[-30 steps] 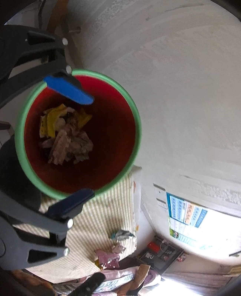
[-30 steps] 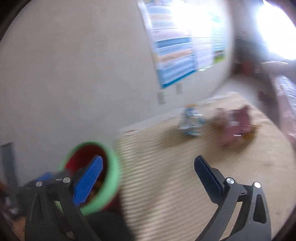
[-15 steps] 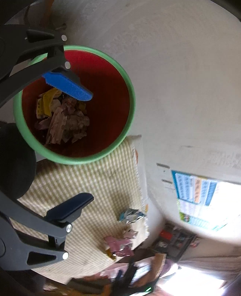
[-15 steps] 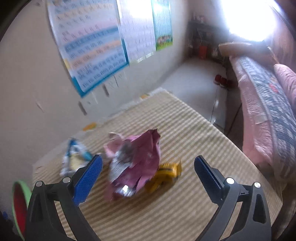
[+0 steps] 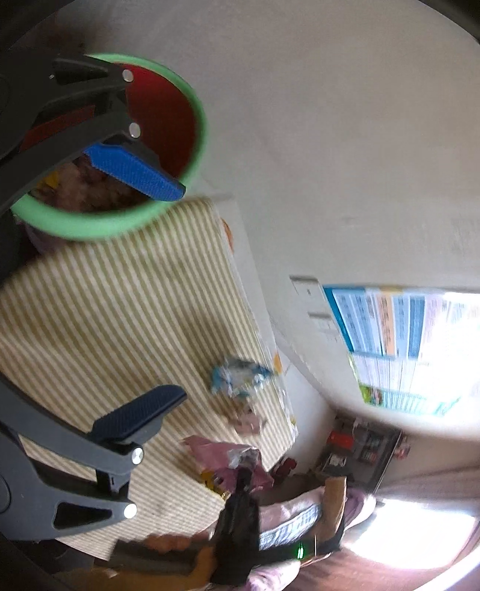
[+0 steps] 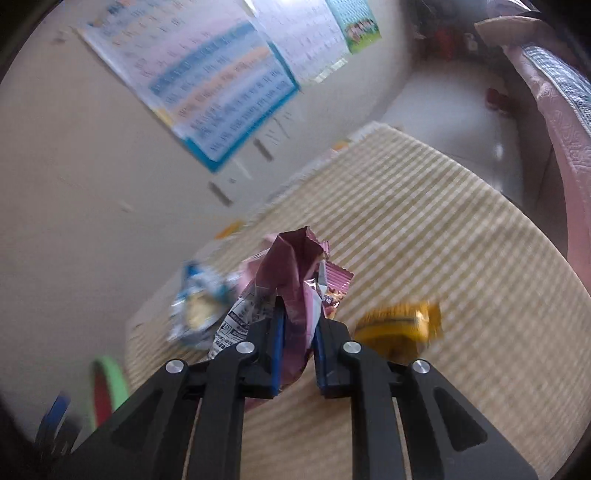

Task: Collect trash
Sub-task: 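Grasp the pink wrapper with right tool while left tool grasps blue-white bag, then carry the pink wrapper and blue-white bag over the red bucket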

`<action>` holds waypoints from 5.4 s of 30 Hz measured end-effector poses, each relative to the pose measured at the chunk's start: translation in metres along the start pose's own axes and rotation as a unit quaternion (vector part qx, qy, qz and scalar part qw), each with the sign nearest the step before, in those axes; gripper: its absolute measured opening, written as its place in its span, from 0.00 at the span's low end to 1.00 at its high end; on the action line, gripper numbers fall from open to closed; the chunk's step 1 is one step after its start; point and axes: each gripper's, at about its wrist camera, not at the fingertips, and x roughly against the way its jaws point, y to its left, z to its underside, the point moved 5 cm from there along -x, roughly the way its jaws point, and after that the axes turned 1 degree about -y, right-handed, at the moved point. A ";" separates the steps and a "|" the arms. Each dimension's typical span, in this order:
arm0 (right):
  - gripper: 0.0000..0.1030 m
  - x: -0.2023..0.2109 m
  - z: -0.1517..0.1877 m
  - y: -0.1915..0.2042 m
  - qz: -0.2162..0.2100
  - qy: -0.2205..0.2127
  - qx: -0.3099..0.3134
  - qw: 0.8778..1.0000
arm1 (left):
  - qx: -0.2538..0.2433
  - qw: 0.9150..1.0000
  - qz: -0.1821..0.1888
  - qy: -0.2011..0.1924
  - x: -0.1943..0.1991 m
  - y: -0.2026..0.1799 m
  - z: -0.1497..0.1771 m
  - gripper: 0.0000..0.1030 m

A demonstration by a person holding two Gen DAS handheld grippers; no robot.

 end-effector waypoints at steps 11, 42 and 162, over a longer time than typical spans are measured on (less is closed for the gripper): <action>0.14 0.079 0.124 0.012 -0.056 0.044 -0.033 0.997 | -0.002 0.998 0.046 0.051 -0.118 -0.073 -0.038 0.89; 0.63 0.016 0.145 0.038 -0.079 0.107 -0.031 0.991 | 0.053 0.993 0.043 0.094 -0.031 -0.031 0.033 0.33; 0.33 0.062 0.204 0.212 -0.044 0.066 0.130 0.988 | 0.142 0.990 -0.002 0.021 0.080 0.127 0.075 0.33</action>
